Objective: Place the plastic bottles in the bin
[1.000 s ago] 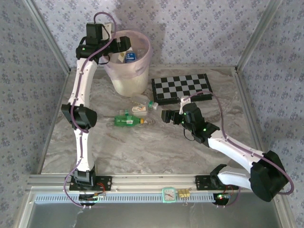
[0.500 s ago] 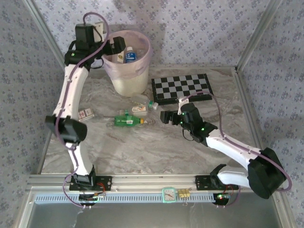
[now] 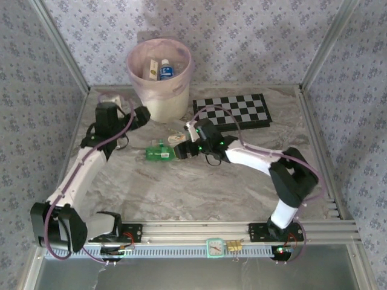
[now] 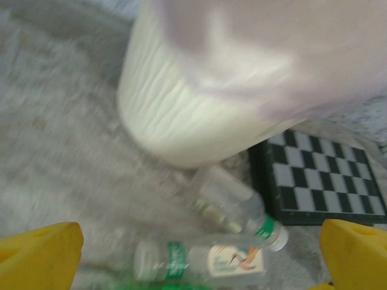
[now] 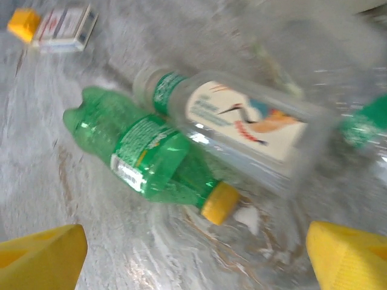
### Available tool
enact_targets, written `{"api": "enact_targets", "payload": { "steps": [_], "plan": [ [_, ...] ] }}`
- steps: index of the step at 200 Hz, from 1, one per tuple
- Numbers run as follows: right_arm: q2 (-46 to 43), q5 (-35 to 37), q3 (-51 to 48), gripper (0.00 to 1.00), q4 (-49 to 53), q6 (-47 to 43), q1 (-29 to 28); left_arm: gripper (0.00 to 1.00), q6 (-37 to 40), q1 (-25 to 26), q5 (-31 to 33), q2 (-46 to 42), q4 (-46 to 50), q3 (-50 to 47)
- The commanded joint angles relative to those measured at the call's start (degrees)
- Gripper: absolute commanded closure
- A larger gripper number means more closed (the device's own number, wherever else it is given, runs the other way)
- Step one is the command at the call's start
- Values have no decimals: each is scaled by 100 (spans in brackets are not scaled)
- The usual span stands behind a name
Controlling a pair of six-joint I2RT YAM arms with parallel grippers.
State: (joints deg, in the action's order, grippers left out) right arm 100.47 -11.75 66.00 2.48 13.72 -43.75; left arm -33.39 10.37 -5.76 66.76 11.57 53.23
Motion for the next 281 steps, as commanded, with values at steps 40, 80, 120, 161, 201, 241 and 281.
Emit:
{"api": "enact_targets", "payload": {
  "steps": [40,80,120,161,201,241,281],
  "plan": [
    [1325,-871,1595,3,1231,-974,-101,0,-1214,-123,835,-955,-188,-1511],
    [1872,-316,2203,0,1678,-1433,-217,0,-1974,-269,744,-1032,-618,-2429],
    [2225,-362,2496,0,1736,-1557,-417,0,-2069,-290,519,-978,-743,-2615],
    [2247,-261,2462,0,1767,-1581,-580,0,-2020,-282,558,-1097,-666,-2702],
    [2169,-74,2338,3,1829,-1573,-712,0,-2092,-288,550,-1261,-595,-2783],
    [2400,-73,2415,12,1748,-1445,-732,0,-2158,-283,587,-1337,-640,-2905],
    [2553,54,2486,16,1599,-1360,-805,0,-2237,-290,541,-1251,-718,-2950]
  ]
}}
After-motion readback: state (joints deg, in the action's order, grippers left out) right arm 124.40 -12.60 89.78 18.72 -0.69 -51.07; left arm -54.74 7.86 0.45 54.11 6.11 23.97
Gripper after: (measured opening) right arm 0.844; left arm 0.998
